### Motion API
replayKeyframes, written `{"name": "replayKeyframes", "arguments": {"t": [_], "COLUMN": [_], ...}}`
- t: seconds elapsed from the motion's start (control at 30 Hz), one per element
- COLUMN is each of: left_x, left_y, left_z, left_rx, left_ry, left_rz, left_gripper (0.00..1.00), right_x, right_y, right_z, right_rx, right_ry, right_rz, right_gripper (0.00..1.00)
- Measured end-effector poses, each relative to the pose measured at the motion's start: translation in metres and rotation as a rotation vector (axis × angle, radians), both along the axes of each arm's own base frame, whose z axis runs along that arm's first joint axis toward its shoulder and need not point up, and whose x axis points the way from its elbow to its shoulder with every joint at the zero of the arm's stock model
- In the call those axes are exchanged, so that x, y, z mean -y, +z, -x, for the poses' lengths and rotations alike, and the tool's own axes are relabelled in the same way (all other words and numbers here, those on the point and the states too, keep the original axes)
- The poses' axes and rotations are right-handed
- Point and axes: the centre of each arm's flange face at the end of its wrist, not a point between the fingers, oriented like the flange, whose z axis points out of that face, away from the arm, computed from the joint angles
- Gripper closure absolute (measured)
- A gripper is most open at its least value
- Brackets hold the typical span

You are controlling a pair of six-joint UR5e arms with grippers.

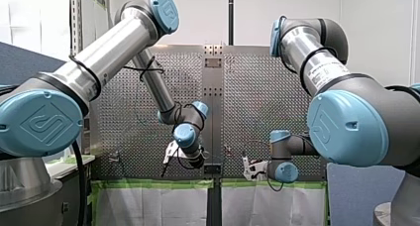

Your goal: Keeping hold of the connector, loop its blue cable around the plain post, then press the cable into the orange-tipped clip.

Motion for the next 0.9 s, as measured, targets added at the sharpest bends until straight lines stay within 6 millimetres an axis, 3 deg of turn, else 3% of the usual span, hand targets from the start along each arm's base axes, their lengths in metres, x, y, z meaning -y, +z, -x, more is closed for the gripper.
{"name": "replayKeyframes", "arguments": {"t": [0.37, 0.9], "left_x": [0.016, 0.053], "left_y": [0.016, 0.060], "left_z": [-0.006, -0.029], "left_rx": [-0.044, -0.057], "left_ry": [-0.032, -0.069], "left_rz": [-0.010, -0.006], "left_gripper": [0.00, 0.00], "right_x": [0.006, 0.015], "right_y": [-0.020, -0.016], "right_z": [0.001, -0.004], "right_rx": [-0.050, -0.088], "right_ry": [0.006, 0.021], "right_rz": [-0.035, 0.062], "right_gripper": [1.00, 1.00]}}
